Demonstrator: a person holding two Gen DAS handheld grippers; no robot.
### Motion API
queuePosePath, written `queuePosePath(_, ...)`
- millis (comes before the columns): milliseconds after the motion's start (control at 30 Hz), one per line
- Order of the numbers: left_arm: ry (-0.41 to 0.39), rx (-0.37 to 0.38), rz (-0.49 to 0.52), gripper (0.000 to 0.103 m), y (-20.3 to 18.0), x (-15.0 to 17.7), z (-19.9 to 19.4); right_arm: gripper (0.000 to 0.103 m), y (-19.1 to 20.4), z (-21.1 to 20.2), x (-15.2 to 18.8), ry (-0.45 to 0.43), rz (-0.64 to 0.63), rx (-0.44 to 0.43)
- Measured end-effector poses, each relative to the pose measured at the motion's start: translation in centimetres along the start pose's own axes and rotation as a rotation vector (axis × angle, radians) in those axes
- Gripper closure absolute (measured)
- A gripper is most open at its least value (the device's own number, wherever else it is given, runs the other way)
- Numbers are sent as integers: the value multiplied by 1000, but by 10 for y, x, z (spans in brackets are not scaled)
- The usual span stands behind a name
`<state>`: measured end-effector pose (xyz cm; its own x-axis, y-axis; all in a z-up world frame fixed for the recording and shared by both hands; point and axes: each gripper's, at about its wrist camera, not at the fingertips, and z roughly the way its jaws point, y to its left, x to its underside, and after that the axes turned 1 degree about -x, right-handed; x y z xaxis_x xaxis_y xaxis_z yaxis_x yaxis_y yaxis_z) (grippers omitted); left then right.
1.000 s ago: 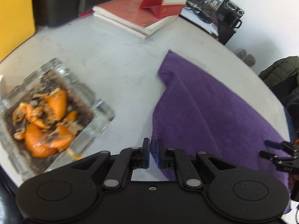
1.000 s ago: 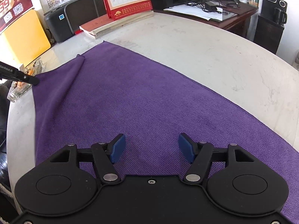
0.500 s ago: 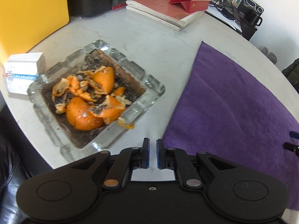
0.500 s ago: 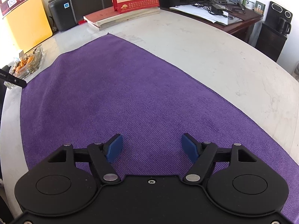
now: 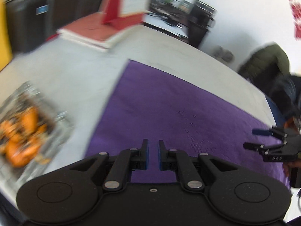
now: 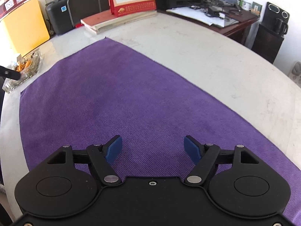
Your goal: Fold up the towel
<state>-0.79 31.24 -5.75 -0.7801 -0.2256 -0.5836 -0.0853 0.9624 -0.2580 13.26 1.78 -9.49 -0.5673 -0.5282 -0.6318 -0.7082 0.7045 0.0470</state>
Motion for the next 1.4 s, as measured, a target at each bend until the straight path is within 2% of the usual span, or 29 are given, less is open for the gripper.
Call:
queuePosePath(67, 35, 5, 63, 96, -12, 0, 20, 31, -3, -13, 12, -5, 32, 21)
queuePosePath(133, 76, -25, 96, 96, -15, 3, 37, 31, -6, -26, 23, -9, 64, 43)
queuePosePath(200, 74, -38, 115, 96, -14, 7, 43, 31, -9, -39, 35, -14, 97, 64)
queuePosePath(333, 72, -35, 105, 96, -5, 10, 42, 31, -15, -63, 57, -20, 158, 106)
queuePosePath(467, 92, -84, 65, 95, -2, 6, 40, 31, -24, -79, 84, -11, 242, 147)
queuePosePath(567, 109, -132, 59, 91, -5, -4, 39, 31, -34, -91, 100, -17, 307, 182)
queuePosePath(700, 72, -145, 97, 88, -17, -28, 38, 31, -55, -109, 114, -59, 379, 236)
queuePosePath(833, 43, -165, 179, 87, -41, -56, 52, 31, -84, -112, 113, -102, 419, 284)
queuePosePath(1000, 46, -184, 249, 87, -56, -88, 90, 31, -112, -95, 95, -131, 382, 299)
queuePosePath(1267, 76, -257, 321, 86, -58, -112, 136, 31, -144, -61, 82, -97, 375, 298)
queuePosePath(1400, 89, -261, 335, 84, -60, -115, 146, 30, -151, -50, 88, -62, 392, 295)
